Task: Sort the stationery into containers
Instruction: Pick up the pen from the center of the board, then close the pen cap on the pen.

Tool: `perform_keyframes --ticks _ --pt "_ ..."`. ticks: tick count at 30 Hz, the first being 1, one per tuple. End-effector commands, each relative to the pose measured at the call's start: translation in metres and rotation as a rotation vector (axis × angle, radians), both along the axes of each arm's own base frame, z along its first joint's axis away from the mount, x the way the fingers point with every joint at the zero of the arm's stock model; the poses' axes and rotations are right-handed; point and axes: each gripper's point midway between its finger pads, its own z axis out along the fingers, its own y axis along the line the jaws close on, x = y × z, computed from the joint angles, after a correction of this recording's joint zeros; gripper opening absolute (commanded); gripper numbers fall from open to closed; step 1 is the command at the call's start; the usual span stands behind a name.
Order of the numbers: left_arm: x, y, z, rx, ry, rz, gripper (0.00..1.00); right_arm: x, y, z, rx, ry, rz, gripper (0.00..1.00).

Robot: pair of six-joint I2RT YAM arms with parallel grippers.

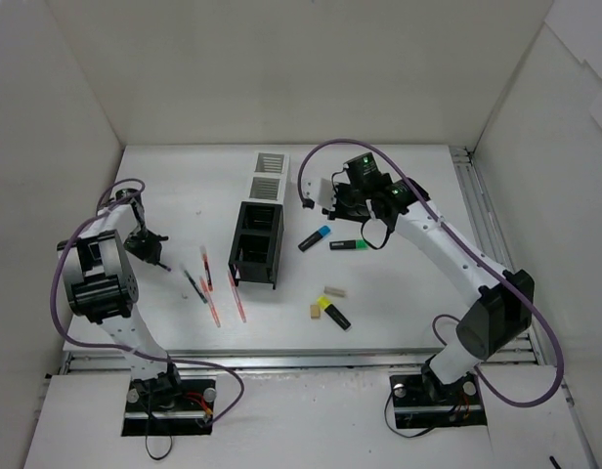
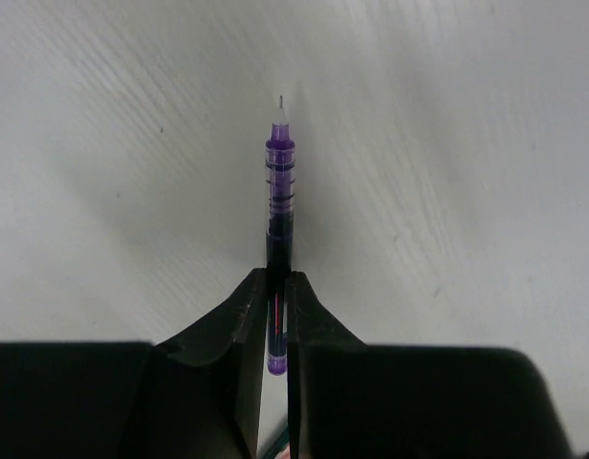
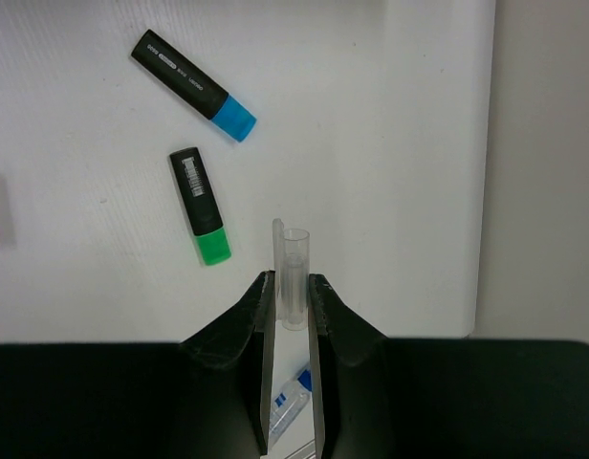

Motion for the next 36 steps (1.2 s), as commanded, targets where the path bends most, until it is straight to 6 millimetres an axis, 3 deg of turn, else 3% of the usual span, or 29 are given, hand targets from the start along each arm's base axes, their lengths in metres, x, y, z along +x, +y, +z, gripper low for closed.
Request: perform_keyframes --ticks 1,3,4,5,6,7,9,10,14,15,16,22,25,29,36 --pt "0.009 -0.008 0.067 0.064 -0.172 -0.121 0.0 0.002 0.004 0.038 0.086 -0.116 0.028 0.0" --pt "0.01 -0.031 0.088 0.047 -0.228 -0.229 0.0 0.0 0.011 0.049 0.113 -0.165 0.085 0.0" --pt "0.009 -0.042 0.111 0.044 -0.286 -0.296 0.0 -0.003 0.013 0.042 0.11 -0.163 0.107 0.0" --pt "0.006 -0.053 0.121 0.032 -0.31 -0.335 0.0 -0.005 0.017 0.044 0.11 -0.186 0.145 0.0" --pt "0.001 -0.071 0.128 0.019 -0.323 -0.394 0.0 -0.004 0.021 0.054 0.121 -0.239 0.171 0.0" --pt "-0.005 -0.085 0.146 0.006 -0.382 -0.455 0.0 -0.007 0.022 0.045 0.1 -0.247 0.199 0.0" --pt "-0.018 -0.11 0.154 -0.038 -0.435 -0.534 0.0 -0.005 0.032 0.055 0.091 -0.342 0.24 0.0" --pt "-0.026 -0.131 0.175 -0.059 -0.519 -0.609 0.0 -0.008 0.033 0.046 0.076 -0.343 0.26 0.0" --pt "-0.063 -0.194 0.195 -0.222 -0.651 -0.832 0.0 -0.018 0.045 0.051 0.11 -0.405 0.38 0.0" --pt "-0.078 -0.219 0.205 -0.299 -0.695 -0.935 0.0 -0.023 0.046 0.051 0.105 -0.434 0.422 0.0" --pt "-0.087 -0.231 0.206 -0.329 -0.701 -0.998 0.0 -0.027 0.052 0.062 0.143 -0.482 0.46 0.0" --pt "-0.152 -0.311 0.218 -0.557 -0.696 -1.402 0.0 -0.043 0.066 0.057 0.189 -0.589 0.632 0.0" --pt "-0.179 -0.338 0.222 -0.645 -0.676 -1.565 0.0 -0.048 0.071 0.052 0.21 -0.565 0.673 0.0" --pt "-0.197 -0.36 0.228 -0.743 -0.67 -1.67 0.0 -0.057 0.077 0.047 0.213 -0.557 0.746 0.0" --pt "-0.201 -0.366 0.225 -0.792 -0.652 -1.692 0.0 -0.084 0.078 0.025 0.213 -0.485 0.886 0.0"
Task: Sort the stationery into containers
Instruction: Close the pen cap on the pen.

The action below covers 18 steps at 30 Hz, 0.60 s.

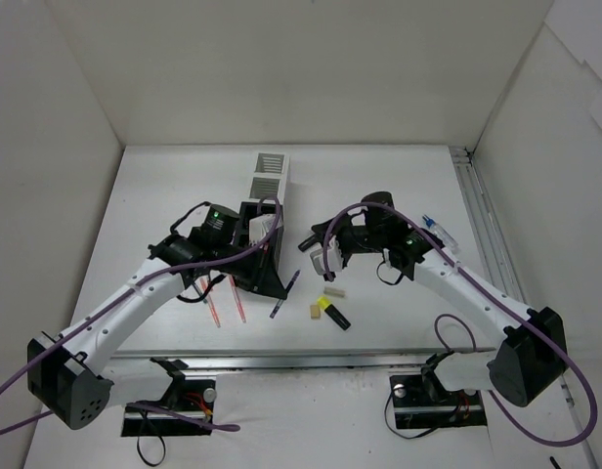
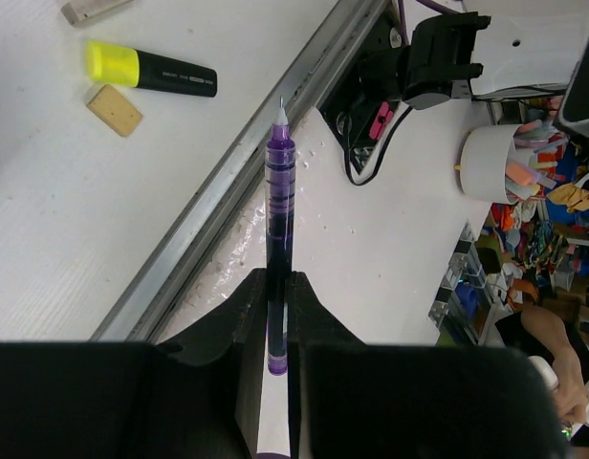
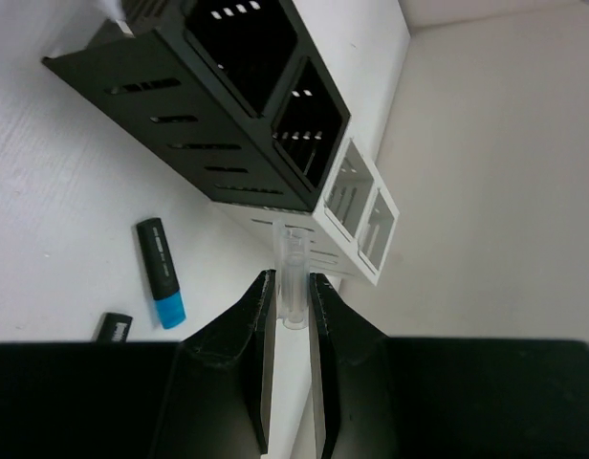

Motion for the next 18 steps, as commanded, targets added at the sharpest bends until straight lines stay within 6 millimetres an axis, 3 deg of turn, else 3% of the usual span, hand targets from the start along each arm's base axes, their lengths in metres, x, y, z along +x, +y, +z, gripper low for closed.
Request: perform_keyframes --ticks 1,7,18 --pt "0.002 -0.009 0.027 -0.087 -0.08 -0.057 0.0 -0.019 0.005 0.008 0.016 -0.026 0.114 0.0" --pt "0.006 -0.008 0.022 -0.061 -0.082 -0.049 0.0 -0.038 0.001 -0.004 -0.018 -0.014 0.182 0.0" --pt "0.013 -0.012 0.009 -0.053 -0.012 -0.069 0.0 -0.053 0.008 -0.01 -0.036 -0.019 0.222 0.0"
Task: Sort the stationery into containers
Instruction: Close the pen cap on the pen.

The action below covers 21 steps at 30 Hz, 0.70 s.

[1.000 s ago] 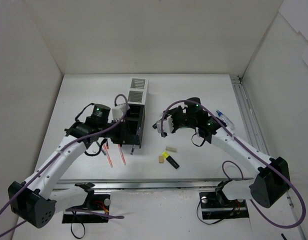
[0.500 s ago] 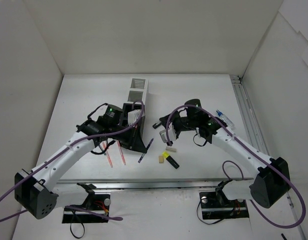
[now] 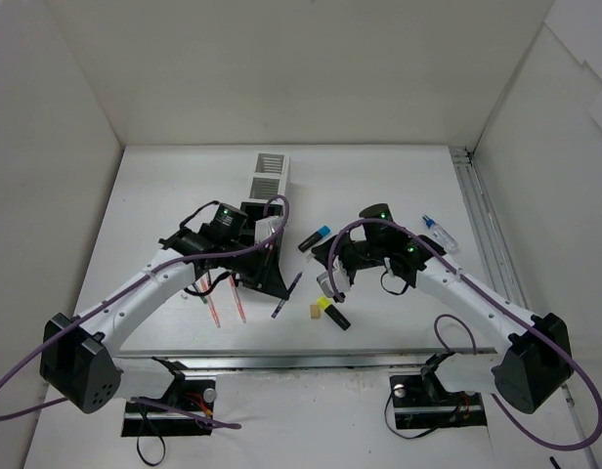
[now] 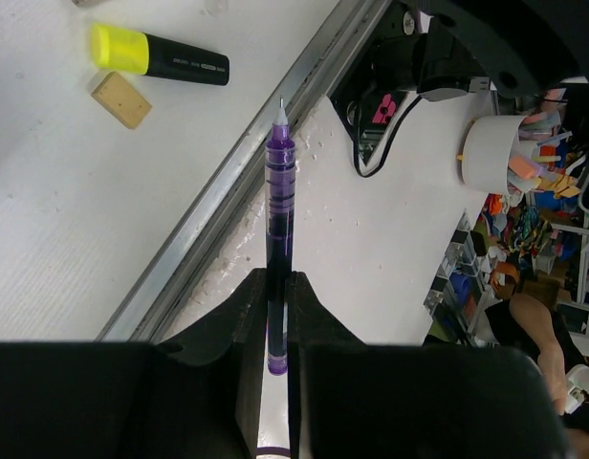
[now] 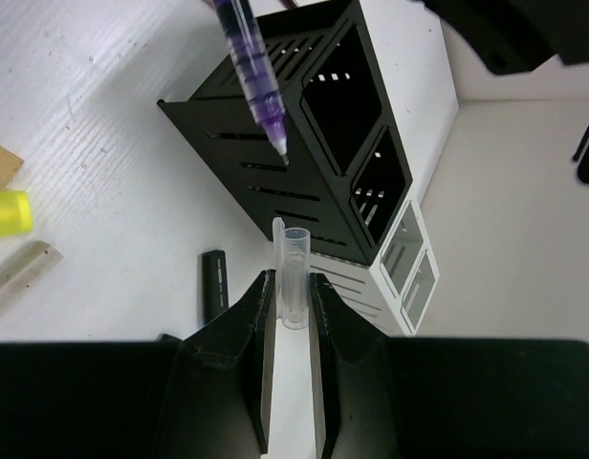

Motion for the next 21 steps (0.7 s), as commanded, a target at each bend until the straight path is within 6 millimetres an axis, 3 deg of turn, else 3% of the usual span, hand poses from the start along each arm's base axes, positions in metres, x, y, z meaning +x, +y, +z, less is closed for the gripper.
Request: perform_keyframes --ticks 1,21 --pt "0.008 -0.008 0.023 -0.068 -0.057 -0.042 0.0 -0.007 0.008 0.02 0.047 -0.057 0.052 0.0" --pt "0.014 -0.009 0.015 -0.077 -0.024 -0.035 0.0 -0.01 0.011 0.004 -0.03 -0.099 0.071 0.0"
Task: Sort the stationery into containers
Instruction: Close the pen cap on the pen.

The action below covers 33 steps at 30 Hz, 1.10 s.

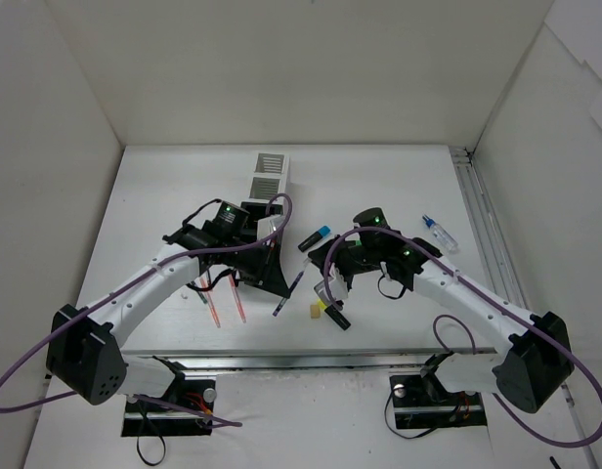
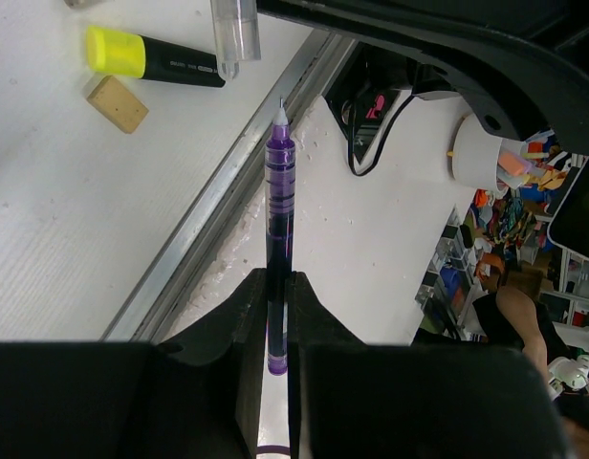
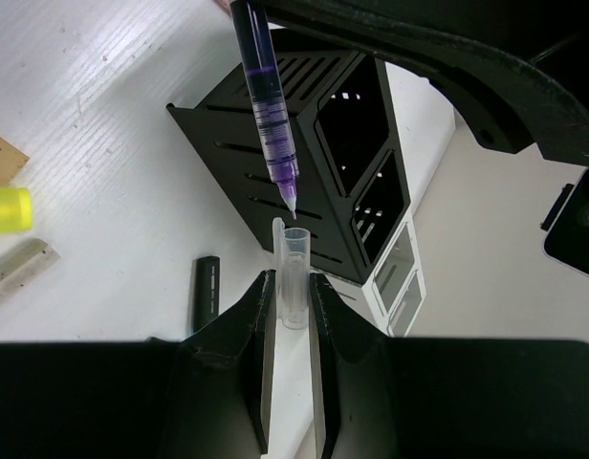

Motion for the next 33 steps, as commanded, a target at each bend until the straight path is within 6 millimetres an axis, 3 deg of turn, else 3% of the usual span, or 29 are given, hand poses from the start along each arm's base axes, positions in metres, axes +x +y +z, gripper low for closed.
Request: perform_keyframes --ticks 1,33 --pt "0.007 -0.006 0.021 -0.061 -0.066 -0.01 0.0 0.0 0.003 0.007 0.009 -0.038 0.016 0.0" --pt "0.009 -0.003 0.006 -0.03 -0.037 0.052 0.0 -0.013 0.005 0.016 0.036 -0.047 0.053 0.0"
